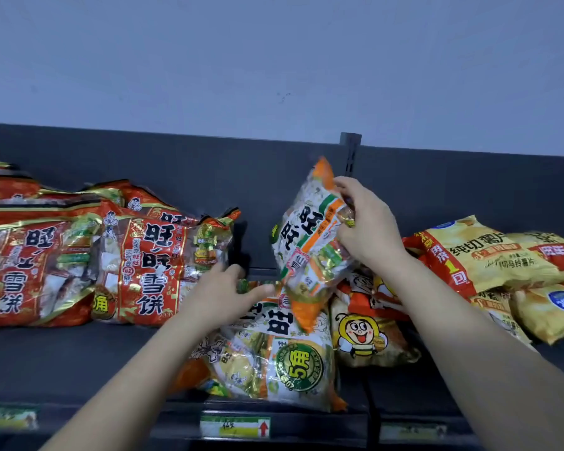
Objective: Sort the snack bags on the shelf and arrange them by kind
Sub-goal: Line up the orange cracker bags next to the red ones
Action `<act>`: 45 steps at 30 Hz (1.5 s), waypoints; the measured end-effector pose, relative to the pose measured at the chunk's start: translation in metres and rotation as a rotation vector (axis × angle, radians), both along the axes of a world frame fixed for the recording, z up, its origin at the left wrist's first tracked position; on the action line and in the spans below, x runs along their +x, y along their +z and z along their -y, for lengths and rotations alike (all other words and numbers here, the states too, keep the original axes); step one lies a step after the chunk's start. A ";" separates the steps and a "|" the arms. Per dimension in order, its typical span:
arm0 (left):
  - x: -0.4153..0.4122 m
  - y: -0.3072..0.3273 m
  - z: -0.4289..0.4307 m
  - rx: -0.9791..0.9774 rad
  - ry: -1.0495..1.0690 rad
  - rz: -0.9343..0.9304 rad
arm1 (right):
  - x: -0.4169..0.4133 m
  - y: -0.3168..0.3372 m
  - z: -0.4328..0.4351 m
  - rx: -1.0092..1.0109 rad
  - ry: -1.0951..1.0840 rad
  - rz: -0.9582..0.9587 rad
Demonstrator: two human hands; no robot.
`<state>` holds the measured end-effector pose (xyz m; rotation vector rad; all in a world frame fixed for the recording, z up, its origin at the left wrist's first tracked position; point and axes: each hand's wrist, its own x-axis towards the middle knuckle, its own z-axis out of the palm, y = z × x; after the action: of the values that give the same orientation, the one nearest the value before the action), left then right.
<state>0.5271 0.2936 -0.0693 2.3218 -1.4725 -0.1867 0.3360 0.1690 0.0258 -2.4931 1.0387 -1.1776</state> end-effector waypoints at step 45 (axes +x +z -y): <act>-0.006 0.055 -0.044 -0.478 -0.306 0.126 | 0.031 -0.052 0.064 0.430 -0.001 0.021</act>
<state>0.5211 0.3380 -0.0140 1.7524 -1.7081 0.2150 0.3672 0.1051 -0.0260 -2.1408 1.1459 -0.8651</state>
